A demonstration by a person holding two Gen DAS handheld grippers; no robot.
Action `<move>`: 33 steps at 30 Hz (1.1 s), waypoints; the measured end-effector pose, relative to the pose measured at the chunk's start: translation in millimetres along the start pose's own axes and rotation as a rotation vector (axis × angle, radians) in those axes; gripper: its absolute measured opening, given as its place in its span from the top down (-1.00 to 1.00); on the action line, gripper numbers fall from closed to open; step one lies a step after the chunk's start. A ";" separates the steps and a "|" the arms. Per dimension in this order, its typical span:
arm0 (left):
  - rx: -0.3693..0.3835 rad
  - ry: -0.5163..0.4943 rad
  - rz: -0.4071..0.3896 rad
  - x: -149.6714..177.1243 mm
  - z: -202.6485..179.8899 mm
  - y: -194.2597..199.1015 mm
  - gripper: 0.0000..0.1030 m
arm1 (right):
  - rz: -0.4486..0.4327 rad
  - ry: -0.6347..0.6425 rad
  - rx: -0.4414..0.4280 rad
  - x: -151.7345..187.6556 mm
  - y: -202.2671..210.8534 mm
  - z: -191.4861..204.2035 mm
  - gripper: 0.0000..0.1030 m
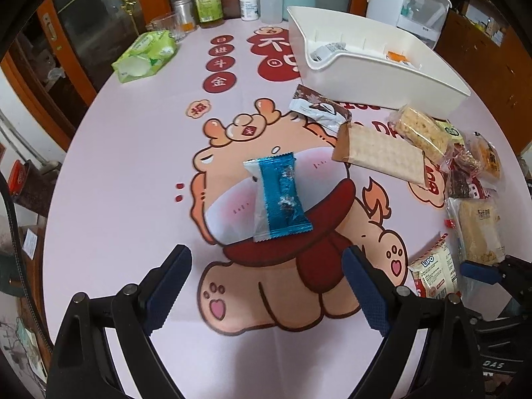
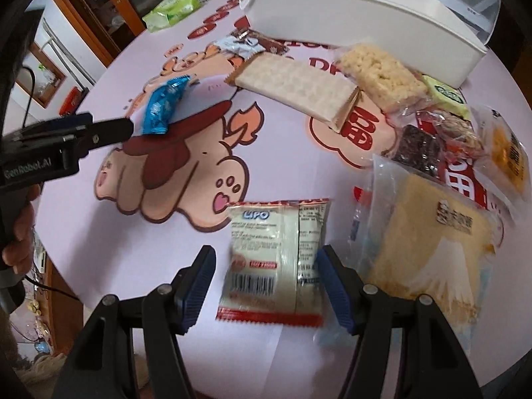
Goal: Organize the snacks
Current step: 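Grasp the blue candy packet with the left tool while the right grasps the LIPO biscuit pack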
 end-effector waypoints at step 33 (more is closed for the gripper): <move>-0.040 0.118 0.118 -26.4 -5.2 -73.1 0.46 | 0.042 0.141 -0.061 -44.5 1.7 5.7 0.10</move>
Point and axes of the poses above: each gripper's, at about its wrist camera, not at the fingertips, and y roughly against the way its jaws point, z to its left, x to its underside, the point moved 10 cm from there along -y, roughly the way its jaws point, and after that the axes turned 2 degrees about -z, right-handed, at the moved point
